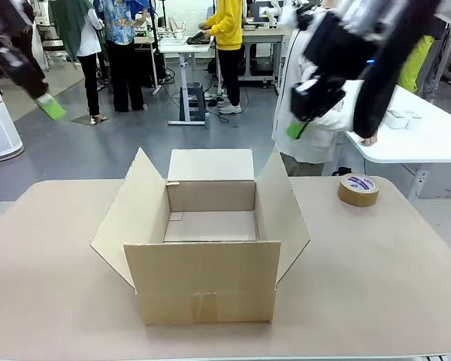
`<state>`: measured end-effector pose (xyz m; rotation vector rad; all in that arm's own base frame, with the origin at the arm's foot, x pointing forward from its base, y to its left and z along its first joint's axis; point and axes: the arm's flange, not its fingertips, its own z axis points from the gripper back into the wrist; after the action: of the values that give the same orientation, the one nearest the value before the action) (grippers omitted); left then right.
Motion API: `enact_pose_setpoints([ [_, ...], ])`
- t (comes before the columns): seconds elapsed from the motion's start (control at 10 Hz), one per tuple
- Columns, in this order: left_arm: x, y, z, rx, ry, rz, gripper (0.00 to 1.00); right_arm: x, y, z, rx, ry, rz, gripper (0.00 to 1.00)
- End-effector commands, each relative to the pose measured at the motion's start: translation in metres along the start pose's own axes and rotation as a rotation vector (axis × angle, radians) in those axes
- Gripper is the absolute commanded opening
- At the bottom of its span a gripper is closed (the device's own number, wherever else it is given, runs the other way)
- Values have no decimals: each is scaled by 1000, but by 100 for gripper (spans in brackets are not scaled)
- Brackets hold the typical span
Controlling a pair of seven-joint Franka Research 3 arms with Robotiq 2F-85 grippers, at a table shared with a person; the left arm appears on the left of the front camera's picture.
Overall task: Wrap the clocks to prevent damage.
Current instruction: Open the side flaps of the Package Box.
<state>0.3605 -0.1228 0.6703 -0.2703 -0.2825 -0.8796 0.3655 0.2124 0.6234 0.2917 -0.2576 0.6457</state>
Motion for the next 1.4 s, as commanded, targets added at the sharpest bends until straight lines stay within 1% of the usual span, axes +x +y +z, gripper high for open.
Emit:
enact_pose_setpoints([
  [0.0,39,-9,-24,-7,147,199,0,43,12,-9,95,180,-151,0],
  [0.1,56,-13,-49,4,209,263,0,55,18,-31,81,236,-224,0],
  [0.2,67,-10,-65,-32,227,311,0,64,15,-46,68,251,-272,0],
  [0.3,75,-7,-78,-41,225,349,0,71,11,-60,48,254,-317,0],
  [0.4,82,-8,-91,-20,229,378,0,76,7,-70,17,264,-340,0],
  [0.5,83,-11,-94,20,189,395,0,75,5,-73,-39,234,-326,0],
  [0.6,72,-9,-101,-12,248,344,0,64,6,-73,65,267,-312,0],
  [1.0,72,-9,-101,-12,248,344,0,64,6,-73,65,267,-312,0],
  [1.1,78,-8,-103,-18,243,361,0,64,6,-73,65,267,-312,0],
  [1.2,78,-6,-117,-29,235,408,0,68,7,-75,41,261,-310,1],
  [1.3,77,-12,-127,-3,208,440,0,64,4,-84,74,266,-327,1],
])
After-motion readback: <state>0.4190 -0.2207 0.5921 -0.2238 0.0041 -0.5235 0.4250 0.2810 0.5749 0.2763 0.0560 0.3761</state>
